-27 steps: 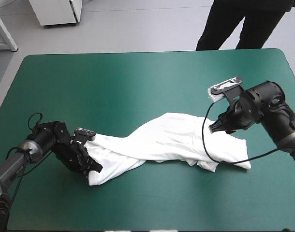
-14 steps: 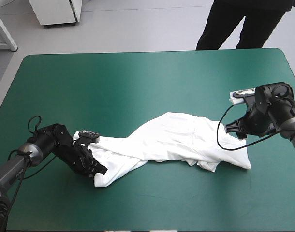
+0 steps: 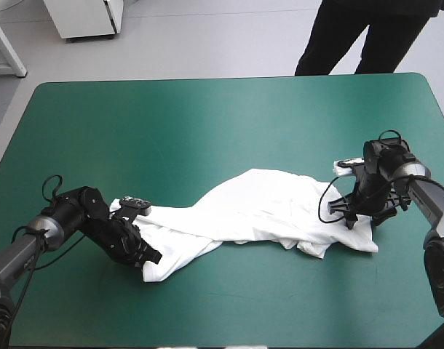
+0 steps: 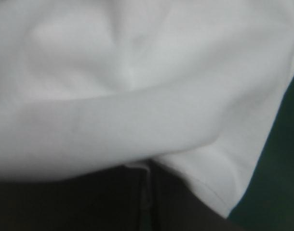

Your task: Fold the cloth

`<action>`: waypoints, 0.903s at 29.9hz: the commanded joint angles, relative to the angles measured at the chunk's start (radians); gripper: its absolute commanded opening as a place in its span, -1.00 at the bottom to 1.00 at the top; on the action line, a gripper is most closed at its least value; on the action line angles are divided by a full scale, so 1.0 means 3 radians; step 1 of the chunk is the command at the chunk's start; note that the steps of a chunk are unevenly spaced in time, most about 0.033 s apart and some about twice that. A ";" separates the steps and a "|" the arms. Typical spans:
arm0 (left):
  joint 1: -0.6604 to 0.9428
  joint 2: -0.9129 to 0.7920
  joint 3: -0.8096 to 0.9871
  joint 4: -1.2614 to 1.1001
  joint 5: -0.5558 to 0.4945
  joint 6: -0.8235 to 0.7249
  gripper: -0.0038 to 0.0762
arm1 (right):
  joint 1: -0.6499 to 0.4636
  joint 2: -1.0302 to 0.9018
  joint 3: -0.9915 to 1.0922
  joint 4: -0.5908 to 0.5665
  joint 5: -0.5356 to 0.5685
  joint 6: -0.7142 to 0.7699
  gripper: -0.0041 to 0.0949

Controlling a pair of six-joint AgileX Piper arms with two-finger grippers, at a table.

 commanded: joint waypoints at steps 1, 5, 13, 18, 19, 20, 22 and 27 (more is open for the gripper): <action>-0.0023 -0.0102 -0.0059 -0.0098 0.0082 0.0009 -0.96 | -0.0043 -0.0020 -0.0051 -0.0054 -0.0122 -0.0035 0.26; -0.0023 -0.0102 -0.0059 -0.0074 0.0121 0.0009 -0.96 | -0.0160 0.0059 -0.0045 0.0140 -0.0107 -0.0064 0.21; -0.0023 -0.0104 -0.0059 -0.0017 0.0162 0.0001 -0.96 | -0.0201 0.0105 -0.0045 0.0397 -0.0055 -0.0274 -0.87; -0.0023 -0.0161 -0.0157 0.0031 0.0153 -0.0006 -0.96 | -0.0201 0.0038 -0.0053 0.0391 0.0090 -0.0248 -0.94; -0.0023 -0.0192 -0.0212 0.0032 0.0186 -0.0006 -0.96 | -0.0201 0.0000 -0.0069 0.0396 0.0122 -0.0248 -0.94; -0.0023 -0.0231 -0.0295 0.0046 0.0226 -0.0006 -0.96 | -0.0201 -0.0070 -0.0095 0.0389 0.0156 -0.0248 -0.94; -0.0023 -0.0335 -0.0506 0.0089 0.0320 -0.0022 -0.96 | -0.0201 -0.0262 -0.0195 0.0368 0.0242 -0.0240 -0.94; -0.0023 -0.0726 -0.1249 0.0343 0.0699 -0.0211 -0.96 | -0.0201 -0.0880 -0.0702 0.0344 0.0392 -0.0153 -0.94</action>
